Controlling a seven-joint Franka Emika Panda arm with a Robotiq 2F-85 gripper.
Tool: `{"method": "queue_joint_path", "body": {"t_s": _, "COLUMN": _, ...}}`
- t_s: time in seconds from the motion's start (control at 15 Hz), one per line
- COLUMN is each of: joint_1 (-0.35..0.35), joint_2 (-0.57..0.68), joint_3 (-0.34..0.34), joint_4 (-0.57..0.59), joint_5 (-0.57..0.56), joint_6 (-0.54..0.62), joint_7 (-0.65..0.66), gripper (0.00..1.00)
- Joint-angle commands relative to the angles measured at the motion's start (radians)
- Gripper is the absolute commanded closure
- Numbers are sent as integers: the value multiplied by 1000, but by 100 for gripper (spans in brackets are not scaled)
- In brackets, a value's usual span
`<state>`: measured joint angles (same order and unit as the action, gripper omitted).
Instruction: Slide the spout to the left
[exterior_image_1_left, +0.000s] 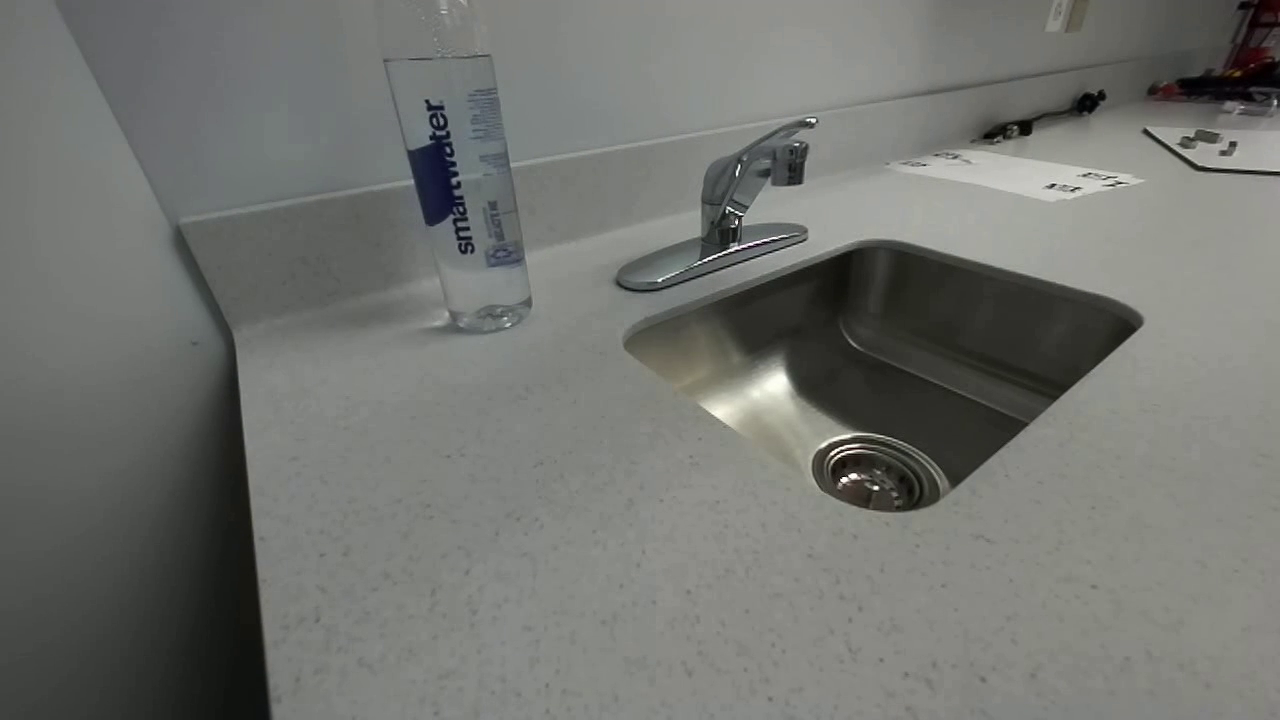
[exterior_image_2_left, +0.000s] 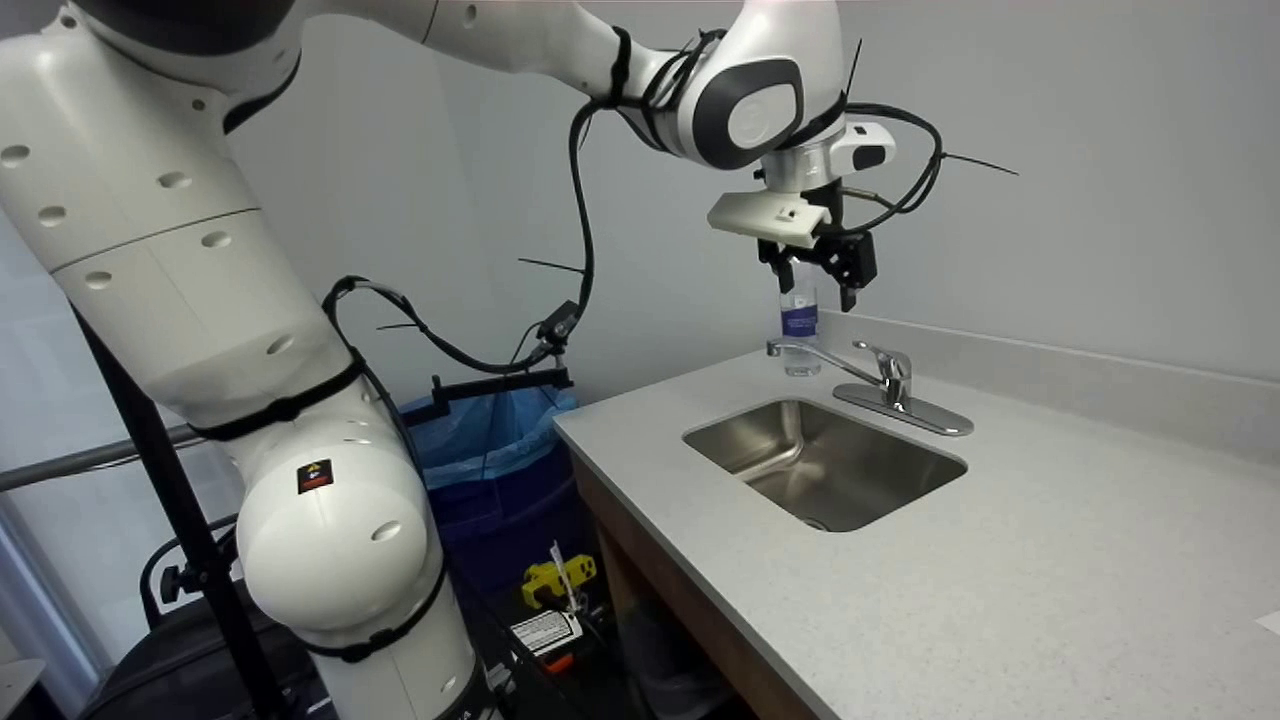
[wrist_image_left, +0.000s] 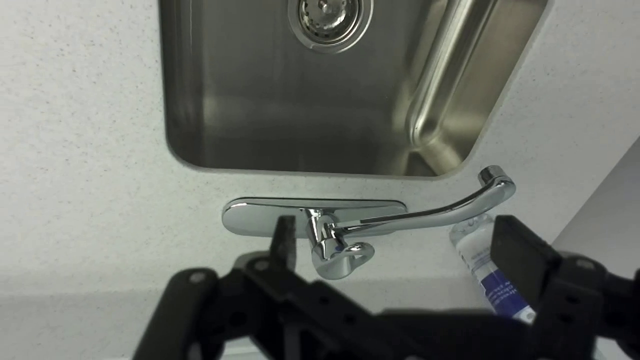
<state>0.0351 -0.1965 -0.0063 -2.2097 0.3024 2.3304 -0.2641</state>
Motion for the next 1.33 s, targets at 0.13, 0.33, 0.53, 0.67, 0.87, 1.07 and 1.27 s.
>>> {"method": "queue_joint_path", "body": {"t_s": 0.13, "joint_1": 10, "joint_2": -20, "joint_3": -14, "joint_4": -16, "joint_5": -4, "joint_6": -1, "joint_7": 4, "gripper": 0}}
{"method": "queue_joint_path", "body": {"t_s": 0.33, "joint_1": 10, "joint_2": -24, "joint_3": -14, "joint_4": -20, "joint_5": -4, "joint_6": -1, "joint_7": 4, "gripper": 0}}
{"method": "queue_joint_path", "body": {"t_s": 0.53, "joint_1": 10, "joint_2": -24, "joint_3": -14, "joint_4": -20, "joint_5": -4, "joint_6": -1, "joint_7": 4, "gripper": 0}}
{"method": "queue_joint_path", "body": {"t_s": 0.67, "joint_1": 10, "joint_2": -24, "joint_3": -14, "joint_4": -20, "joint_5": -4, "joint_6": -1, "joint_7": 4, "gripper": 0}}
{"method": "queue_joint_path", "body": {"t_s": 0.87, "joint_1": 10, "joint_2": -24, "joint_3": -14, "joint_4": -20, "joint_5": -4, "joint_6": -1, "joint_7": 4, "gripper": 0}}
{"method": "queue_joint_path", "body": {"t_s": 1.07, "joint_1": 10, "joint_2": -24, "joint_3": -14, "joint_4": -20, "joint_5": -4, "joint_6": -1, "joint_7": 4, "gripper": 0}}
{"method": "queue_joint_path", "body": {"t_s": 1.27, "joint_1": 10, "joint_2": -24, "joint_3": -14, "joint_4": -20, "joint_5": -4, "joint_6": -1, "joint_7": 4, "gripper": 0}}
